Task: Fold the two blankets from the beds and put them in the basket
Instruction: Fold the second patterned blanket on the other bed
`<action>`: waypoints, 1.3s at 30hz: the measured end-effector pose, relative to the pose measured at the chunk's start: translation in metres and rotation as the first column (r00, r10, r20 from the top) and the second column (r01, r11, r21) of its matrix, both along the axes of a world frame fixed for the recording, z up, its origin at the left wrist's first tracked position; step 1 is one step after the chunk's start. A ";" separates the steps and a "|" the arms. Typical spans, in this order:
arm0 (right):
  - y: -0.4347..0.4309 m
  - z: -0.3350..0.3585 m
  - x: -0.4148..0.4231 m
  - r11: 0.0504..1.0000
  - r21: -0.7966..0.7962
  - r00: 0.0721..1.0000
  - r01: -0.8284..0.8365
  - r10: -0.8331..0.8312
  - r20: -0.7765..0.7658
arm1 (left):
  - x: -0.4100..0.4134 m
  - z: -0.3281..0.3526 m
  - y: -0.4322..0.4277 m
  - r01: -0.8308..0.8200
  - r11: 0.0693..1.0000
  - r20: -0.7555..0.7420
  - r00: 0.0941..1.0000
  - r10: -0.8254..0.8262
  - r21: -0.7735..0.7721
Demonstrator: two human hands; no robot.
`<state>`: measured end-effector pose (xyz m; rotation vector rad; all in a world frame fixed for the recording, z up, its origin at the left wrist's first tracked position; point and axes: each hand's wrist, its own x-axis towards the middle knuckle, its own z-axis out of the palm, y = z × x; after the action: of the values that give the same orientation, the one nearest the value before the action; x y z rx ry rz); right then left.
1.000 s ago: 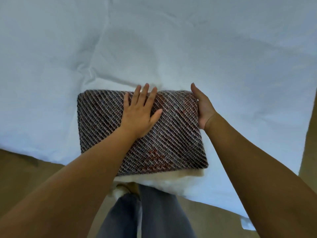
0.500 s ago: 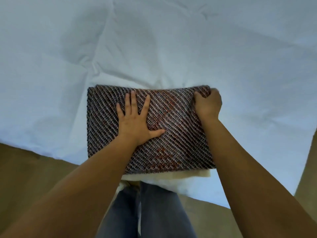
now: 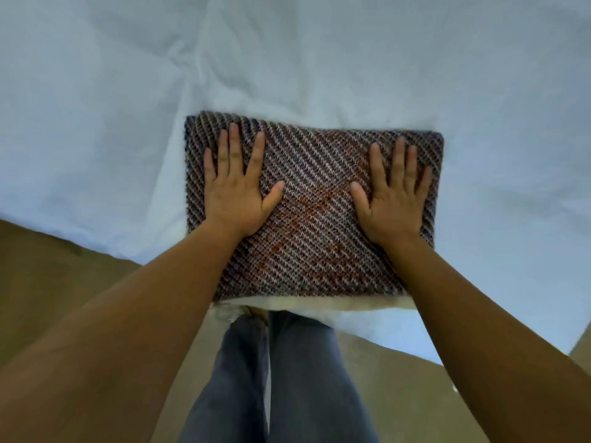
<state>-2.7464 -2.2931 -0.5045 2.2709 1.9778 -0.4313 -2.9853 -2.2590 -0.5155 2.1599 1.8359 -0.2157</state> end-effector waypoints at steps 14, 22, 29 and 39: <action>-0.013 0.019 -0.074 0.999 0.025 0.993 -0.019 0.022 -0.115 | 0.016 0.034 -0.042 0.026 1.000 0.129 0.991 -0.028 0.016; -0.065 0.006 -0.089 0.937 0.080 0.932 -0.339 0.346 -0.104 | -0.016 0.006 -0.111 -0.128 0.991 0.075 0.989 0.126 0.029; -0.070 -0.002 -0.005 0.978 -0.060 0.980 -0.198 0.196 -0.037 | -0.023 -0.001 -0.099 -0.107 0.991 0.085 0.990 0.114 -0.084; -0.049 0.028 0.026 0.725 -0.197 0.581 0.660 -0.658 -0.479 | -0.048 0.024 -0.039 -0.636 0.657 0.451 0.487 0.748 -0.404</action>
<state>-2.7202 -2.3418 -0.4767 3.0921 1.1236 -1.2283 -3.0336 -2.2979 -0.4917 0.9911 1.9998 0.4184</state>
